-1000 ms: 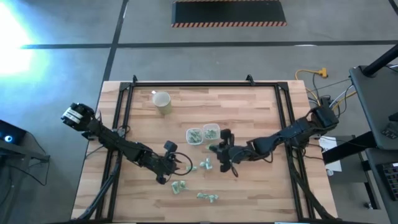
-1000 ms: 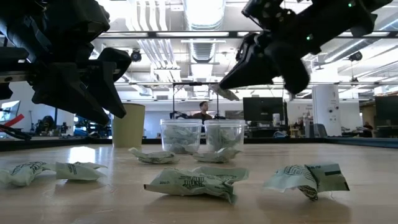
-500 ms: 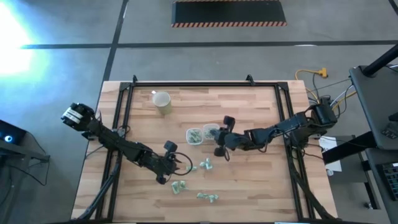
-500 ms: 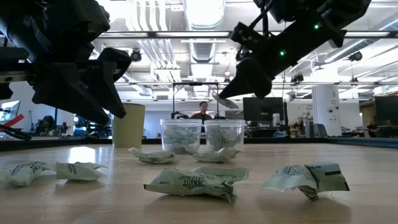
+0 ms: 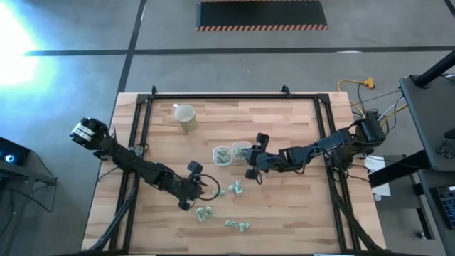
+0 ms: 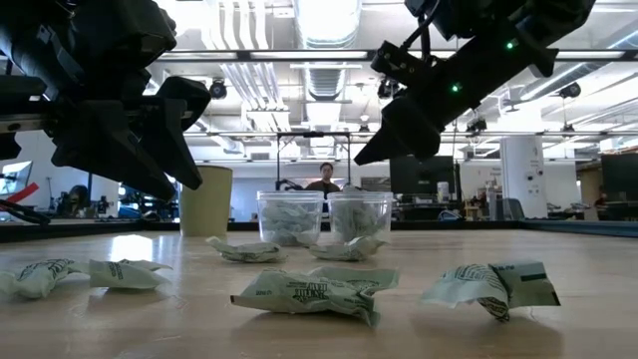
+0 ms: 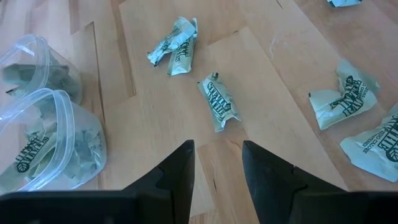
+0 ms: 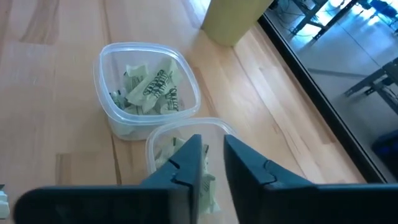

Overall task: Pick and place items into bin
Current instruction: Put the stevia packet into the right transparent bin, then put the stevia packet into the left transparent bin

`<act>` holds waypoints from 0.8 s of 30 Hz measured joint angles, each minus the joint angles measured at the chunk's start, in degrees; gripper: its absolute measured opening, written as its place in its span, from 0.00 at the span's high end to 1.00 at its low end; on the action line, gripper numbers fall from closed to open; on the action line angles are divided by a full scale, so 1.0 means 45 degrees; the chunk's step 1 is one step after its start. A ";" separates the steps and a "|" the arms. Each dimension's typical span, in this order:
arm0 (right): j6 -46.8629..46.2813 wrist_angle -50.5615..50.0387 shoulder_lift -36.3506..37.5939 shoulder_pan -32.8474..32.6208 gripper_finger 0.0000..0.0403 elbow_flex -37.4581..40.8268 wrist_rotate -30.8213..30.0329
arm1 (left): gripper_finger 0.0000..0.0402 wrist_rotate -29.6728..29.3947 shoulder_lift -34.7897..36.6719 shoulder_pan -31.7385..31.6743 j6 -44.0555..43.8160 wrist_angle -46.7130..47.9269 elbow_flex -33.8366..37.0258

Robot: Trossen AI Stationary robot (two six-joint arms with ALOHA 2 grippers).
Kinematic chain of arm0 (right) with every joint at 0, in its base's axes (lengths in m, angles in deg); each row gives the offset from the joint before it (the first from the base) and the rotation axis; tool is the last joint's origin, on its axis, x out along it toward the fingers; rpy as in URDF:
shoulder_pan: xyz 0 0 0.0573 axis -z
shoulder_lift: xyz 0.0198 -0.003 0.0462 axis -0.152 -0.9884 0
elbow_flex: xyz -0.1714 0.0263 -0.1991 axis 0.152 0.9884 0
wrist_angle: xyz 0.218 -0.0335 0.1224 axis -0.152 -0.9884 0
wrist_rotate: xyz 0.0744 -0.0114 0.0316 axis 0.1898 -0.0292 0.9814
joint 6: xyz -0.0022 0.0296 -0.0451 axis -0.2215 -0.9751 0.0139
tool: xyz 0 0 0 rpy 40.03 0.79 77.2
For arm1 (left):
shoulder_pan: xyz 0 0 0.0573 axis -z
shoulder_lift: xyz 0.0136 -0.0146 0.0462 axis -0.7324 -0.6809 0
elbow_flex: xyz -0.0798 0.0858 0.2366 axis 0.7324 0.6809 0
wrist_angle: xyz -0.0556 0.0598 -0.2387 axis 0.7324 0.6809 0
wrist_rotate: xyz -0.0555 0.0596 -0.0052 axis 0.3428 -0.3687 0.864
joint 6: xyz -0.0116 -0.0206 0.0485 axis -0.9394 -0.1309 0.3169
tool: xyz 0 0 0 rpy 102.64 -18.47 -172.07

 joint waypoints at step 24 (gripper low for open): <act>0.1685 -0.0024 0.0223 -0.0925 0.74 -0.0102 -0.0005 | 0.71 0.1697 -0.1621 -0.0033 0.1815 -0.2751 -0.0091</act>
